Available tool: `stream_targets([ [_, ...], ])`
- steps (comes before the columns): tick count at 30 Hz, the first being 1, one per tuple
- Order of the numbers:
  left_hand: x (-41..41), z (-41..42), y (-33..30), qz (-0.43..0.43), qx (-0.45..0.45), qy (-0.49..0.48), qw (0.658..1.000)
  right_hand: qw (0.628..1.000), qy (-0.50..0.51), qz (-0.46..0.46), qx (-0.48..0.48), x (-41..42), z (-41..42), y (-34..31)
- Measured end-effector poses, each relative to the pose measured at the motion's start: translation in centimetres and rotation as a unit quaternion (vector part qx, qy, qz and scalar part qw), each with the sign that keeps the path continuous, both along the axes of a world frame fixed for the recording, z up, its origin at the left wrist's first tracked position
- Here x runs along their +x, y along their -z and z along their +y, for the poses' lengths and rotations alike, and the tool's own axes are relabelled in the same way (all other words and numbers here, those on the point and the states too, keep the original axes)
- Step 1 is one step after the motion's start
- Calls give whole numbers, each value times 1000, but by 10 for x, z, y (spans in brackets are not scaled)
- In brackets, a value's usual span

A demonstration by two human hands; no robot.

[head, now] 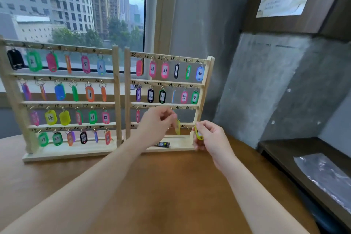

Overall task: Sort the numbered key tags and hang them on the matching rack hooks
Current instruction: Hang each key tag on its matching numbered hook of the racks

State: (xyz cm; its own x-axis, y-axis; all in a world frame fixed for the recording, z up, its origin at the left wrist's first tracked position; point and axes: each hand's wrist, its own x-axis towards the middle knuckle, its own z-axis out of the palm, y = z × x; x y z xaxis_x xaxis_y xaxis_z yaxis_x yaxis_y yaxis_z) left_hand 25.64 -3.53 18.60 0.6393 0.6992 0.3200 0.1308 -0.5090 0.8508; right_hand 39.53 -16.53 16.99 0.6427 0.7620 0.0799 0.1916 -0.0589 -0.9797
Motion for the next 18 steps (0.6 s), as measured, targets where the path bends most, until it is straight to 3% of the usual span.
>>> stream_targets([
  [6,61,32,7,13,-6,-27,1000,999,15,-29,-22,27,32,2],
  [18,97,65,27,91,153,-128,976,999,16,-37,-20,59,81,13],
])
